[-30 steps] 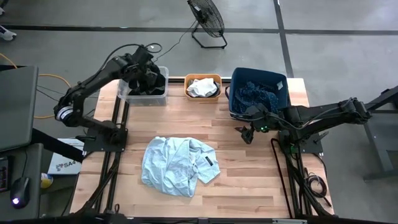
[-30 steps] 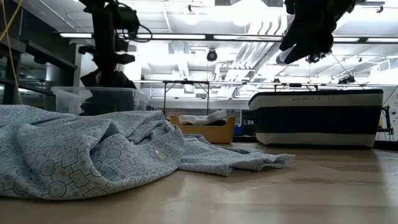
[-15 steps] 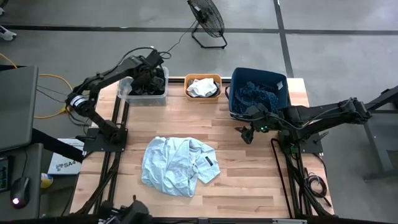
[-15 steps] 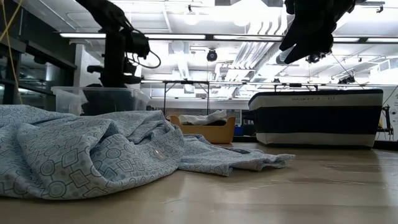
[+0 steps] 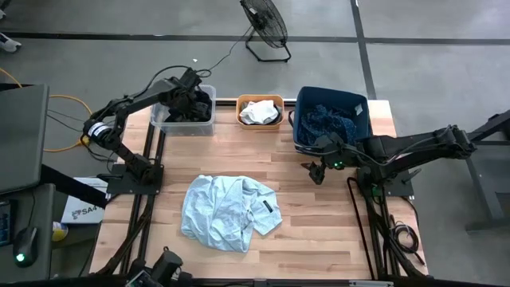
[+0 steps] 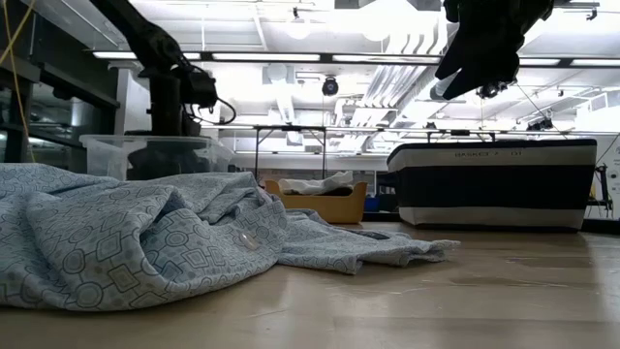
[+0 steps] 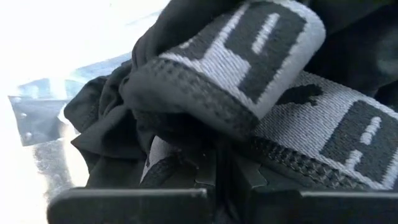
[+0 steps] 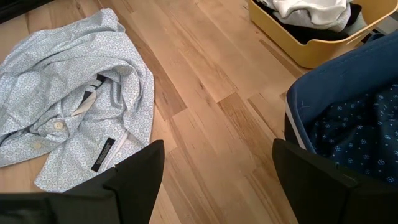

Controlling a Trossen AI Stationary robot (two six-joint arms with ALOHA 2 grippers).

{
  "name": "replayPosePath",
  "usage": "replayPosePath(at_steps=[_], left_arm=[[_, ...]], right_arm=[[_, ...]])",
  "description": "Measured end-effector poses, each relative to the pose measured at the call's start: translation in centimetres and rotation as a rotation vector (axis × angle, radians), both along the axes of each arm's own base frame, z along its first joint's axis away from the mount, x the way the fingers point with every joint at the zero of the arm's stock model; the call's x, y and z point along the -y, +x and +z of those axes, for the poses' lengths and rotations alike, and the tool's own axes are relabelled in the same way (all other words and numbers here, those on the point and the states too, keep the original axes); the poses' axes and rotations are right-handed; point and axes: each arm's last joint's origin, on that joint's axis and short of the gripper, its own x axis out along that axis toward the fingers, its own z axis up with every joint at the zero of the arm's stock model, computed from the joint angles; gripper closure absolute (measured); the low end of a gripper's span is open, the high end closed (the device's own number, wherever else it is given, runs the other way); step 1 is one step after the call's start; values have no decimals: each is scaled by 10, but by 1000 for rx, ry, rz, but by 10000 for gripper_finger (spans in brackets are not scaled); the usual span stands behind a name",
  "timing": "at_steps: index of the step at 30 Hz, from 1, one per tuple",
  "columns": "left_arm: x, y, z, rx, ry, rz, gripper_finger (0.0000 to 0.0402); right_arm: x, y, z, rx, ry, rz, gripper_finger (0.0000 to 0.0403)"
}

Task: Pick & Place Cloths
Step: Put the black underwear into the transparent bin

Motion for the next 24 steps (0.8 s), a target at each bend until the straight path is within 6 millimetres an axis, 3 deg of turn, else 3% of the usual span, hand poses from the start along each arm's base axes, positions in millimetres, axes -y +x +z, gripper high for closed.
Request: replayPosePath(at_steps=[15,24], left_arm=[[-7,-7,-3,122,-49,90,394],[-13,-2,-21,108,-98,91,394]], right_arm=[[0,0,0,2,1,-2,114],[0,0,0,3,0,-2,114]])
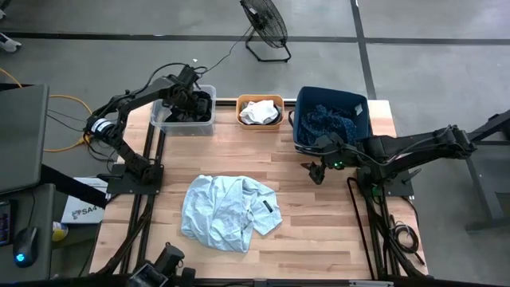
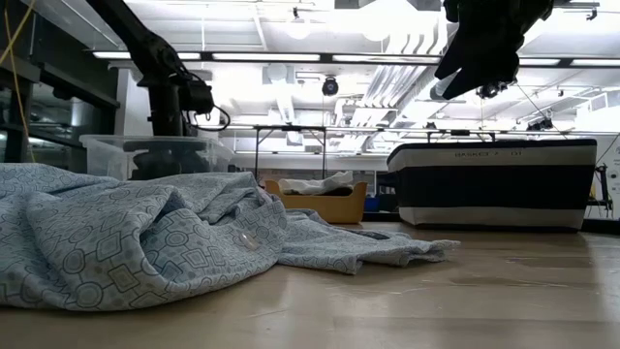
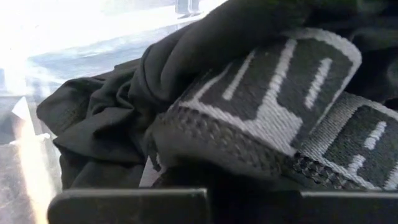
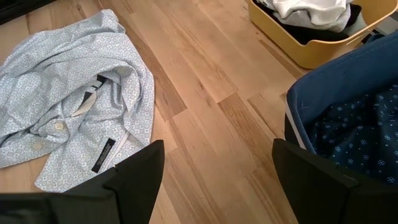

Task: Pick & Place Cloths
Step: Put the black underwear into the transparent bin

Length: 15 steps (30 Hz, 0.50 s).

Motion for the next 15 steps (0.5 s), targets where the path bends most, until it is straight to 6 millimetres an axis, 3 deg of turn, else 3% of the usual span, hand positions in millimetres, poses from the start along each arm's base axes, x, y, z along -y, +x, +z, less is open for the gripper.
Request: replayPosePath(at_steps=[12,15], left_arm=[[-1,1,-2,4,-2,-5,394],[-1,2,-2,8,-5,-24,370]], right_arm=[[0,0,0,0,0,1,114],[0,0,0,0,0,1,114]])
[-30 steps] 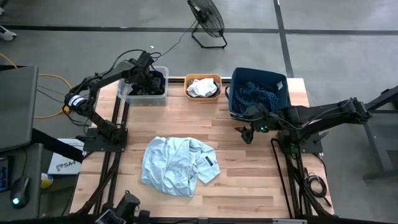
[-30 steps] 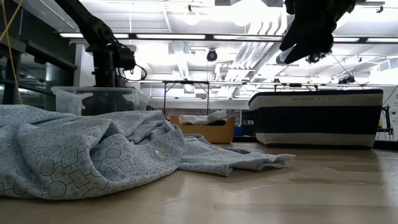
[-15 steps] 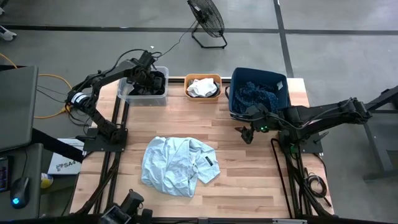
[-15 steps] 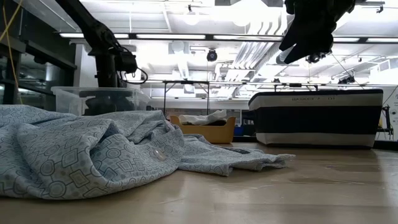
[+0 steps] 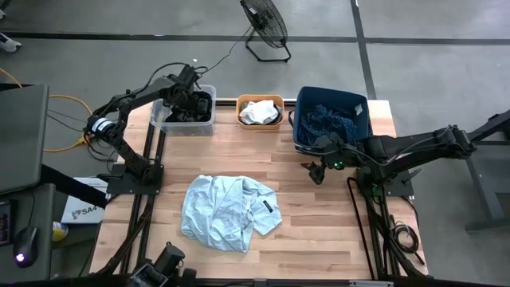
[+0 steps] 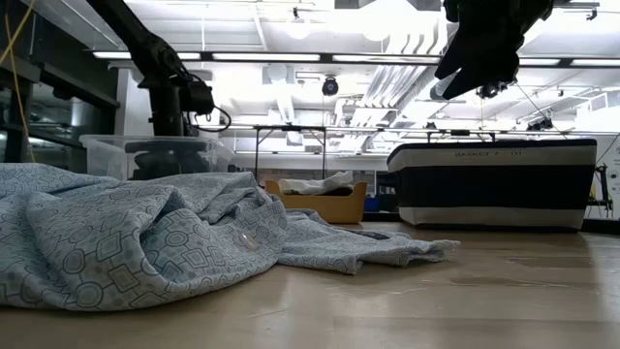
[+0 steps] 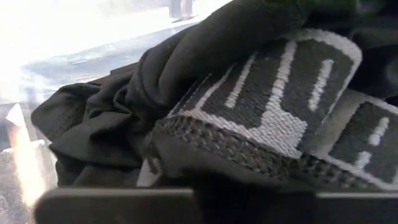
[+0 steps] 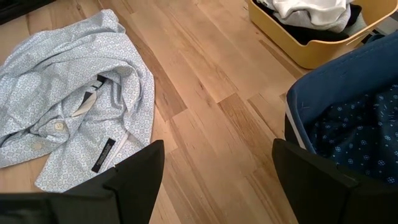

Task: Pick & Place Cloths
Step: Put the black underwear into the transparent bin

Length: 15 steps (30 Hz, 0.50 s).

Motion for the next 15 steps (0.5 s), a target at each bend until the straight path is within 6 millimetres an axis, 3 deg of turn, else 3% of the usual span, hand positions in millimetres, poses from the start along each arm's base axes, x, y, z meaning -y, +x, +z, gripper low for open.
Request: replayPosePath(at_steps=[4,9,15], left_arm=[[1,0,8,-2,-13,-30,283],[7,0,35,44,23,-50,183],[18,-7,68,83,78,-55,134]], right_arm=[[0,0,0,0,0,0,114],[0,0,0,0,1,-1,114],[0,0,0,0,1,-1,114]])
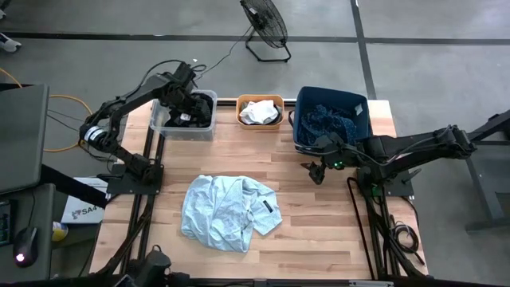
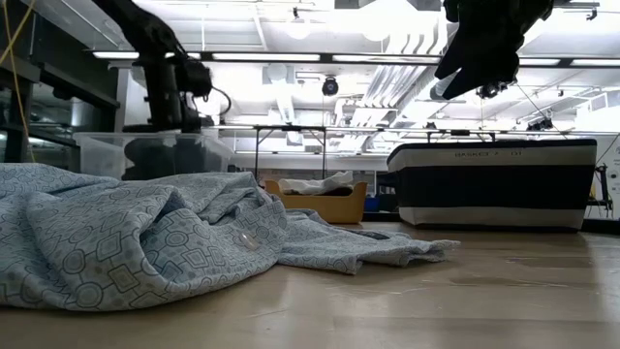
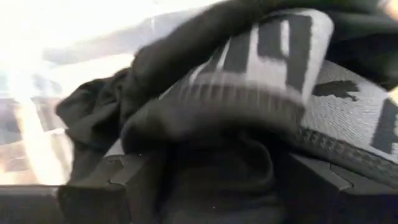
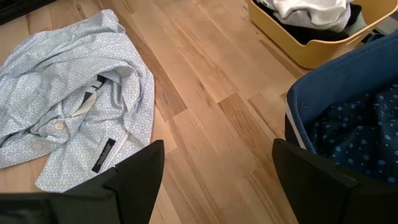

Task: Pick & Place Cloths
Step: Put the black underwear into the transparent bin

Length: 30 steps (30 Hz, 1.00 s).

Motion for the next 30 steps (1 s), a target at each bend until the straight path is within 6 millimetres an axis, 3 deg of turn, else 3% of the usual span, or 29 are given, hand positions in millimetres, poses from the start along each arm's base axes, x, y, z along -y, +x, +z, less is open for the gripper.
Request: replayPosePath(at_steps=[9,26,30], left_arm=[[9,-6,33,48,96,5,131],[19,-13,52,92,180,9,131],[23,-15,58,112,204,7,146]], right_arm=[[0,0,0,0,2,0,114],[0,0,0,0,3,0,114],[0,0,0,0,2,-1,114]])
